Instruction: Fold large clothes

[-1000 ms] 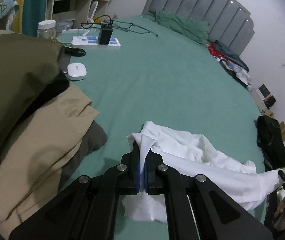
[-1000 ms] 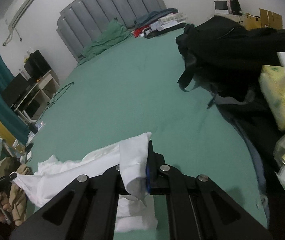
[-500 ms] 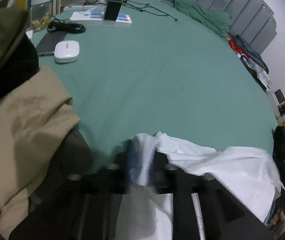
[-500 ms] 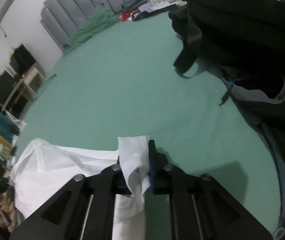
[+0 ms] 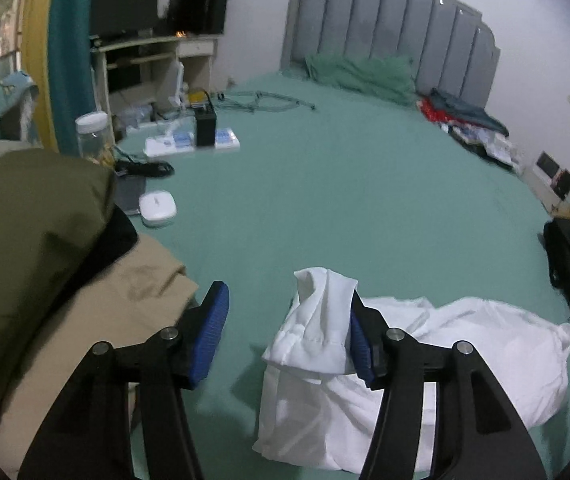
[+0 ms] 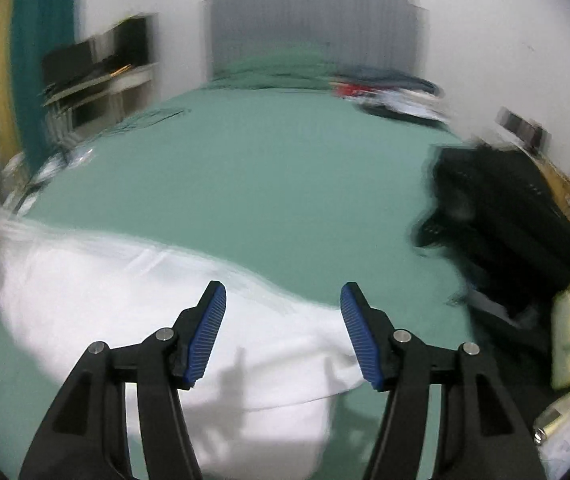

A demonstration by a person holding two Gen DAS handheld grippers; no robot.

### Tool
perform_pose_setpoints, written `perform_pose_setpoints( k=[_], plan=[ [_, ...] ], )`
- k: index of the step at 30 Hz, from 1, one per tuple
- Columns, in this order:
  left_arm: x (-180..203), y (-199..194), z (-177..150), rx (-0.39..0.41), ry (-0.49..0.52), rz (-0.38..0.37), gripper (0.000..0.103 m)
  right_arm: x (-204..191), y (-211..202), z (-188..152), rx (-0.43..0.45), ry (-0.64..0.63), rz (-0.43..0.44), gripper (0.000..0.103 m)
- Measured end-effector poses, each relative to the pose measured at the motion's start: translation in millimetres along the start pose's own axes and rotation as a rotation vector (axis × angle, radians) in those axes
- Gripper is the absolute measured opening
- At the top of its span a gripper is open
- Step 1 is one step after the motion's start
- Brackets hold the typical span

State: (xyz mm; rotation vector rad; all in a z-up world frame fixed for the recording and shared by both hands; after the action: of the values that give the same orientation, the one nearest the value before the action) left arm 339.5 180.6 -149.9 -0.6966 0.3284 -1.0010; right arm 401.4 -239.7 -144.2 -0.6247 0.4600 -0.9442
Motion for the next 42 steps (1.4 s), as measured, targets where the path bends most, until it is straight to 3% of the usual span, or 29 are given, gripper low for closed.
perform_pose_setpoints(
  k=[4,6,9,11,16,17,19,22,26,30,35,42],
  plan=[
    [-14.8,6.2,3.4,-0.073,-0.136,-0.054,0.069,-74.2,21.6,-26.1,-0.088,-0.211,0.114,0.060],
    [-18.6,19.4,-0.8,-0.158,-0.199,-0.101,0.073,-97.6,27.9,-44.0,-0.126,-0.302,0.147,0.060],
    [-7.9,39.3,-18.1,-0.321,-0.133,-0.134,0.074,-113.1,35.8,-60.3,-0.163,-0.373,0.170,0.060],
    [3.0,35.8,-27.3,-0.347,-0.068,-0.167,0.074,-109.4,40.3,-63.5,-0.169,-0.371,0.159,0.060],
    [-3.4,17.6,-43.6,-0.316,0.047,-0.122,0.076,-86.6,41.1,-47.2,-0.118,-0.296,0.115,0.056],
    [-7.1,11.2,-44.3,-0.283,0.061,-0.096,0.077,-81.3,41.3,-41.7,-0.105,-0.264,0.115,0.050],
    [-0.6,-0.6,-50.3,-0.240,0.120,-0.096,0.077,-77.1,45.8,-37.3,-0.104,-0.213,0.109,0.019],
    [31.7,-7.5,-65.6,-0.239,0.270,-0.173,0.077,-70.2,53.9,-29.4,-0.094,-0.146,0.104,0.005],
    [76.3,0.5,-95.1,-0.264,0.435,-0.220,0.077,-68.2,61.6,-19.3,-0.072,-0.105,0.110,0.002],
    [92.8,28.0,-108.7,-0.269,0.548,-0.131,0.077,-71.8,66.3,-9.9,-0.055,-0.119,0.115,0.001],
    [96.5,51.9,-102.1,-0.272,0.575,-0.051,0.077,-59.9,83.3,8.7,-0.059,-0.103,0.100,0.001],
    [96.3,89.8,-58.8,-0.198,0.590,0.052,0.077,-37.1,122.7,42.9,-0.073,-0.137,0.062,0.001]
  ],
)
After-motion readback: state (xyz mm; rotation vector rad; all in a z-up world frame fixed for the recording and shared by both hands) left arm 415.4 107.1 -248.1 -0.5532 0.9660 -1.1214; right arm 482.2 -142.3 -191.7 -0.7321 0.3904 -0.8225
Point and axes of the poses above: each gripper's, at about its wrist camera, not at the fingertips, and y roughly the way its jaws point, x to its right, z to its top, the point moved 10 cm from there along y, roughly the way its jaws point, and after that the axes turned 7 degrees about z, right-handed, at the moved point
